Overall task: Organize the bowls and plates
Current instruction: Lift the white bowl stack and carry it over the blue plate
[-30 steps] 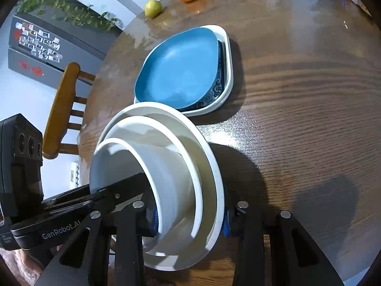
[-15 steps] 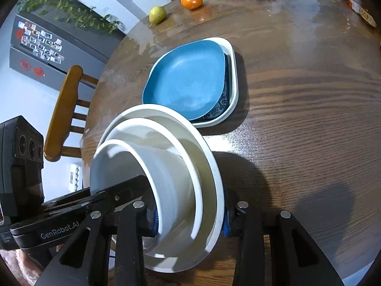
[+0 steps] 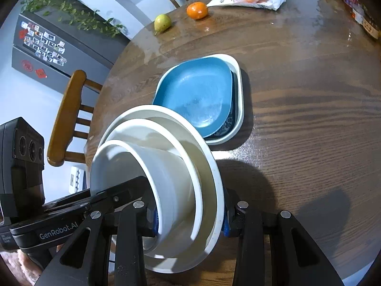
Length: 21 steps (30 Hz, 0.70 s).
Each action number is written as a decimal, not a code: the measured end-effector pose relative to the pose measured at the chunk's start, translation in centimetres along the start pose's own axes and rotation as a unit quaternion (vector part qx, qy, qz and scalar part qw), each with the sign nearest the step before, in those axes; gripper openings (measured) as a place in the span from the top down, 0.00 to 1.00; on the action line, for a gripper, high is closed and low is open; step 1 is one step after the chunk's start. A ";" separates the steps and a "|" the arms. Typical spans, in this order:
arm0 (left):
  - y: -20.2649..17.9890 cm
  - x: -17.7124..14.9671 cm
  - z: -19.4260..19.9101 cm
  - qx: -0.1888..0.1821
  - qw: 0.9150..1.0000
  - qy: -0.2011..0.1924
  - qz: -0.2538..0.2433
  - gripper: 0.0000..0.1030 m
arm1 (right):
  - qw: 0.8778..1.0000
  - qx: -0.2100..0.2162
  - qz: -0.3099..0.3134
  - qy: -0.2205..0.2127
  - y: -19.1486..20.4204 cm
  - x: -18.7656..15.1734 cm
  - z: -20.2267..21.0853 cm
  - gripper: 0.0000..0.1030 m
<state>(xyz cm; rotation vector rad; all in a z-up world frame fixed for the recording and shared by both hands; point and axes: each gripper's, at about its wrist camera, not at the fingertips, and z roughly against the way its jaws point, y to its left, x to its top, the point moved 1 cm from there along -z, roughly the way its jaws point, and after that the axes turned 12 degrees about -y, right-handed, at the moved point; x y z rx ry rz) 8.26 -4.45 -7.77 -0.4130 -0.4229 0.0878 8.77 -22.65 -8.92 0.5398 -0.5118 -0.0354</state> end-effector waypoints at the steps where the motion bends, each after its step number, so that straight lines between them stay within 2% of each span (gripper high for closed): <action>1: 0.0 0.1 0.0 -0.001 1.000 0.000 0.000 0.64 | 1.000 0.000 0.001 -0.001 0.0 0.1 0.1 0.62; 21: -0.5 1.9 1.1 -0.009 1.000 -0.024 -0.003 0.64 | 1.000 -0.005 0.014 -0.019 0.8 1.8 1.1 0.62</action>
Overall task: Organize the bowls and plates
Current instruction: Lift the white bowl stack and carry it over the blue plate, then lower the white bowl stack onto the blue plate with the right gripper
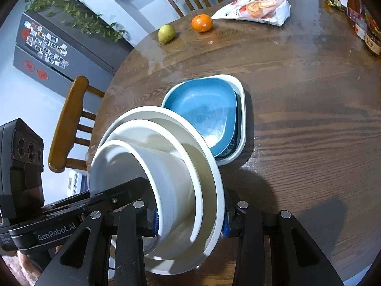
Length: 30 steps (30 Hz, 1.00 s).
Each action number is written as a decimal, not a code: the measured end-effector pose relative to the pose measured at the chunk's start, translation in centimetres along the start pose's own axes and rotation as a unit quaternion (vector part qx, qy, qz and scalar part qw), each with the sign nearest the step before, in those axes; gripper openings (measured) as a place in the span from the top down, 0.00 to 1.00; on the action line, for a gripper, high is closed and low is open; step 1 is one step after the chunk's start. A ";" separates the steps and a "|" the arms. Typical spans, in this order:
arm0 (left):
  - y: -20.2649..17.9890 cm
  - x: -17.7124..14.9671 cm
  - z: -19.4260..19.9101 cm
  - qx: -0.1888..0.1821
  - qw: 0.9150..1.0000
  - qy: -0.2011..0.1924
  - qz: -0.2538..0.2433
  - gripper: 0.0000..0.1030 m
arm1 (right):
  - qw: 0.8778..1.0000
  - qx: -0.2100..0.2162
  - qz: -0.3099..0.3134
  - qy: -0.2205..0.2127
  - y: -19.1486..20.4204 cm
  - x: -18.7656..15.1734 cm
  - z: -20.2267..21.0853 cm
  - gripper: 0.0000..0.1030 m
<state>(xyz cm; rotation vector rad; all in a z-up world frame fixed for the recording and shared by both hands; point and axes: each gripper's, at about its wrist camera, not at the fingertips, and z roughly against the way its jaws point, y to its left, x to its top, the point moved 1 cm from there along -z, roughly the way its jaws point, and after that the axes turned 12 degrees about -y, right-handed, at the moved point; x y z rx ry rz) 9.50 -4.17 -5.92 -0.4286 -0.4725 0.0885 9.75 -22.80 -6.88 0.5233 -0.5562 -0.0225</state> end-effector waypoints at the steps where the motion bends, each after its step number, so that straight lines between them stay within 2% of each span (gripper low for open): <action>1: -0.1 0.1 -0.1 0.001 1.000 0.000 -0.001 0.64 | 1.000 0.000 0.000 -0.001 0.0 0.1 0.0 0.62; 30: -0.8 2.9 0.2 -0.010 1.000 -0.017 -0.011 0.64 | 1.000 -0.002 0.002 -0.026 0.5 2.5 0.6 0.62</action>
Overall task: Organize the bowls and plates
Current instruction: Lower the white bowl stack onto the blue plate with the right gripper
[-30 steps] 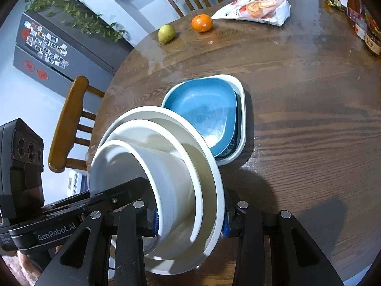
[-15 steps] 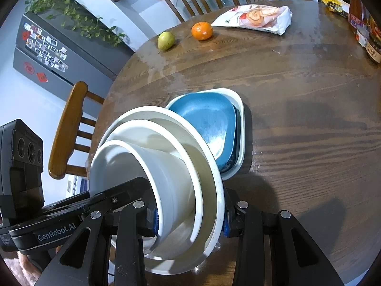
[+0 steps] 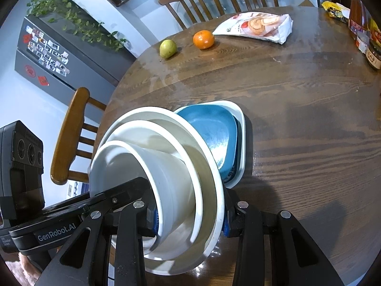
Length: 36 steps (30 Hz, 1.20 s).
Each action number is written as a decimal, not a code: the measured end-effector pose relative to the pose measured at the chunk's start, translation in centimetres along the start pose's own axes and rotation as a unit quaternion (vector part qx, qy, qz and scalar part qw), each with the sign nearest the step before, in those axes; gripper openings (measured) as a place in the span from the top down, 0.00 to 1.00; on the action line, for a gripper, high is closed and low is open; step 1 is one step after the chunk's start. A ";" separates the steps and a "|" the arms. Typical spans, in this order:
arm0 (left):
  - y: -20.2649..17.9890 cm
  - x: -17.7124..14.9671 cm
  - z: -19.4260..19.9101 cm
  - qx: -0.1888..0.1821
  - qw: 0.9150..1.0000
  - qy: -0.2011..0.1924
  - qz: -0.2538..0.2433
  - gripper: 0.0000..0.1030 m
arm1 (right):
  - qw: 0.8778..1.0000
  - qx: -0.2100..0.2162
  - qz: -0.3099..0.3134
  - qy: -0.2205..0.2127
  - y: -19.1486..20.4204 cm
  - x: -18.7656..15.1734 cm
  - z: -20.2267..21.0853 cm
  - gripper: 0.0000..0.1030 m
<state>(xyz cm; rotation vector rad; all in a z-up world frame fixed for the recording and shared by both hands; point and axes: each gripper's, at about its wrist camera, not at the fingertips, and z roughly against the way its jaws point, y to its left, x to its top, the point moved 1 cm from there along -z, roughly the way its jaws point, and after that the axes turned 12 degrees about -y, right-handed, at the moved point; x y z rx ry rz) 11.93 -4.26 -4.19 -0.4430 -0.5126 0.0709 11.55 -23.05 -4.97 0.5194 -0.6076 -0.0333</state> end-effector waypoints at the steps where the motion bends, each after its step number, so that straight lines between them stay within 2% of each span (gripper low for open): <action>1: 0.0 0.0 0.0 0.000 1.000 0.000 0.000 0.64 | 1.000 0.000 0.000 0.000 0.0 0.0 0.0 0.62; 36: -0.5 1.1 -0.6 -0.003 1.000 0.002 -0.008 0.64 | 1.000 -0.006 -0.007 -0.004 0.0 0.8 0.1 0.62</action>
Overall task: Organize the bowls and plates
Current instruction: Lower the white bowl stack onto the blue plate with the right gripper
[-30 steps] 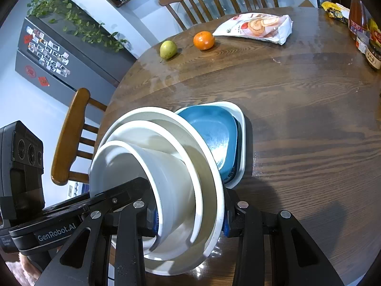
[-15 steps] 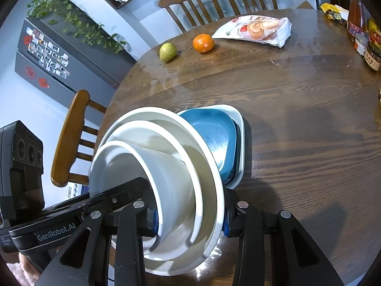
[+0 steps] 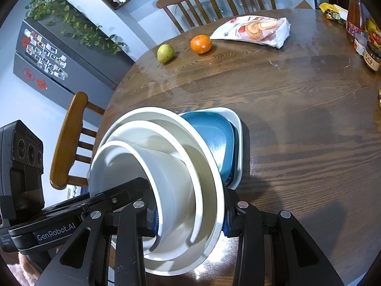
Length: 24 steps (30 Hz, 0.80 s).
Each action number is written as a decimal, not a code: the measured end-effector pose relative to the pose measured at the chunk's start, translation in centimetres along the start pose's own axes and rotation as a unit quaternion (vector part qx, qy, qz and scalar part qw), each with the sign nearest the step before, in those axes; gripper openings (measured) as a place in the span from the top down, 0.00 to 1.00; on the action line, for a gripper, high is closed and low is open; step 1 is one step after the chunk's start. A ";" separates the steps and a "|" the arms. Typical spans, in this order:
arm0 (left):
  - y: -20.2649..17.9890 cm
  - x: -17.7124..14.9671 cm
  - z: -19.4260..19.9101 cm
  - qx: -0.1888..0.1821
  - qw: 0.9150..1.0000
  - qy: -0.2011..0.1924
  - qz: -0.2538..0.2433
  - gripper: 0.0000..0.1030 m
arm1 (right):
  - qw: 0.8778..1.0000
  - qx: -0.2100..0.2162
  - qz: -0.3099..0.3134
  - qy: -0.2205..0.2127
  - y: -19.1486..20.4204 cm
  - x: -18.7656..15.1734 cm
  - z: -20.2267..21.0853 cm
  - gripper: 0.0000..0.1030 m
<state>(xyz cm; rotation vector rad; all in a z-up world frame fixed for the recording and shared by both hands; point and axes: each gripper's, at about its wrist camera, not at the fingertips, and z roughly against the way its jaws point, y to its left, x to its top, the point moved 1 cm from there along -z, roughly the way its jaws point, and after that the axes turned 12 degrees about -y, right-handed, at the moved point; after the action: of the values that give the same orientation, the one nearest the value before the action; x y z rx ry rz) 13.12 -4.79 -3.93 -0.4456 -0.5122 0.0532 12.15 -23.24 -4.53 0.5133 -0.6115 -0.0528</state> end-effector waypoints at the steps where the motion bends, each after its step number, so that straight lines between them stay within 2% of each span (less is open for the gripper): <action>1: 0.0 0.0 -0.1 0.000 1.000 0.001 0.001 0.64 | 1.000 0.000 -0.002 0.000 0.0 0.1 0.0 0.62; 15: 0.1 1.4 -1.0 -0.008 1.000 0.005 0.011 0.64 | 1.000 -0.005 -0.002 -0.004 -0.2 1.3 -0.8 0.62; 24: 1.0 2.6 -2.8 0.001 1.000 0.015 0.022 0.64 | 1.000 -0.009 -0.016 0.007 -1.0 2.2 -3.0 0.62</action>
<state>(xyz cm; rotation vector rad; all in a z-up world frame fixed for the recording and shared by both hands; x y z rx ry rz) 16.83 -4.64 -5.32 -0.4549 -0.4730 0.0889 15.71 -23.19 -5.89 0.5047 -0.5879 -0.0840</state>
